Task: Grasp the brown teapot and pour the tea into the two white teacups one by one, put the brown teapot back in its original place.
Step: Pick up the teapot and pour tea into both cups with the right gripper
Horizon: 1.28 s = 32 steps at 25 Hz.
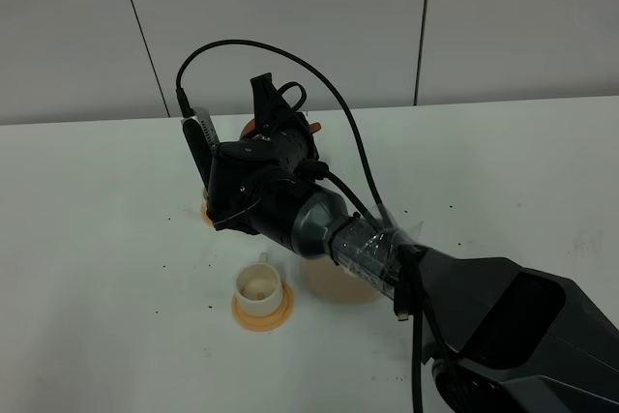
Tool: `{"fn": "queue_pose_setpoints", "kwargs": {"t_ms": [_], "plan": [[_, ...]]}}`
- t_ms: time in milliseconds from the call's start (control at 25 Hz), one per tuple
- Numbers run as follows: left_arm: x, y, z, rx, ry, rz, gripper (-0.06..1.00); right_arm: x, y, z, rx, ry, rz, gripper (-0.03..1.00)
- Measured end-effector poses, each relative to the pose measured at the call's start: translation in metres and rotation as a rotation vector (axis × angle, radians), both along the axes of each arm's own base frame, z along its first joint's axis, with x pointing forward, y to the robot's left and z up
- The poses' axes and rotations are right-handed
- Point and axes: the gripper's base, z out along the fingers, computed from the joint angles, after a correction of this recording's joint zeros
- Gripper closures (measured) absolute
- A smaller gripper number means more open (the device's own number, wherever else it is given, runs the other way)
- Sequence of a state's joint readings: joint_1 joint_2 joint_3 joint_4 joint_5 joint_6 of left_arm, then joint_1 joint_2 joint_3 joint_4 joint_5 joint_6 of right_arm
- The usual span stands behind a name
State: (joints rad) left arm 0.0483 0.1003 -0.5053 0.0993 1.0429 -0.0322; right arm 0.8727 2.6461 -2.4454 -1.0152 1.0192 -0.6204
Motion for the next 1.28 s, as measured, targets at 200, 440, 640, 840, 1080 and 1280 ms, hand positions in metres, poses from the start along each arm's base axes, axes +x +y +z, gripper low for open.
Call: {"fn": "queue_pose_setpoints", "kwargs": {"t_ms": [200, 440, 640, 840, 1080, 1280], "plan": [[0.0000, 0.0000, 0.0000, 0.000, 0.000, 0.000, 0.71, 0.0000, 0.0000, 0.0000, -0.019, 0.002, 0.011, 0.87], [0.0000, 0.0000, 0.0000, 0.000, 0.000, 0.000, 0.71, 0.0000, 0.0000, 0.0001, -0.040, 0.004, 0.023, 0.87], [0.0000, 0.0000, 0.0000, 0.000, 0.000, 0.000, 0.71, 0.0004, -0.0003, 0.0008, -0.059, -0.003, 0.031, 0.87], [0.0000, 0.0000, 0.0000, 0.000, 0.000, 0.000, 0.71, 0.0012, 0.0002, 0.0020, -0.068, -0.017, 0.041, 0.87], [0.0000, 0.0000, 0.0000, 0.000, 0.000, 0.000, 0.71, 0.0018, 0.0015, 0.0028, -0.066, -0.028, 0.056, 0.87], [0.0000, 0.0000, 0.0000, 0.000, 0.000, 0.000, 0.71, 0.0027, 0.0023, 0.0024, -0.076, -0.043, 0.068, 0.87]]}}
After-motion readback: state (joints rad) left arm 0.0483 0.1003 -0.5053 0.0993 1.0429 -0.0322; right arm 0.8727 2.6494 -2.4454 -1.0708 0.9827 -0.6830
